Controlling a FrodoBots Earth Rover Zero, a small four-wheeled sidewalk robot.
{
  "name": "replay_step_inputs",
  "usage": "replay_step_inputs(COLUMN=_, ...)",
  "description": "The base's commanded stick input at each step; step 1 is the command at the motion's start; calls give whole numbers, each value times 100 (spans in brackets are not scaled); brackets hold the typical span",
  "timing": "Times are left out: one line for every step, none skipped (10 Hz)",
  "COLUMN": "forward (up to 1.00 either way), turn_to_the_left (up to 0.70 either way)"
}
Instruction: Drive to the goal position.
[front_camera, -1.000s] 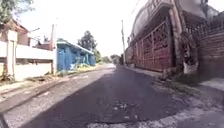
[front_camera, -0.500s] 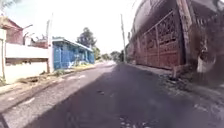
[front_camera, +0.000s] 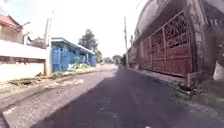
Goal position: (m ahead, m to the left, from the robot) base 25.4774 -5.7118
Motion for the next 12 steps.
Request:
replay_step_inputs(forward=100, turn_to_the_left=0)
replay_step_inputs(forward=100, turn_to_the_left=0)
replay_step_inputs(forward=100, turn_to_the_left=0)
replay_step_inputs(forward=100, turn_to_the_left=0)
replay_step_inputs(forward=100, turn_to_the_left=0)
replay_step_inputs(forward=100, turn_to_the_left=0)
replay_step_inputs(forward=100, turn_to_the_left=0)
replay_step_inputs(forward=100, turn_to_the_left=0)
replay_step_inputs(forward=100, turn_to_the_left=0)
replay_step_inputs(forward=100, turn_to_the_left=0)
replay_step_inputs(forward=100, turn_to_the_left=0)
replay_step_inputs(forward=100, turn_to_the_left=0)
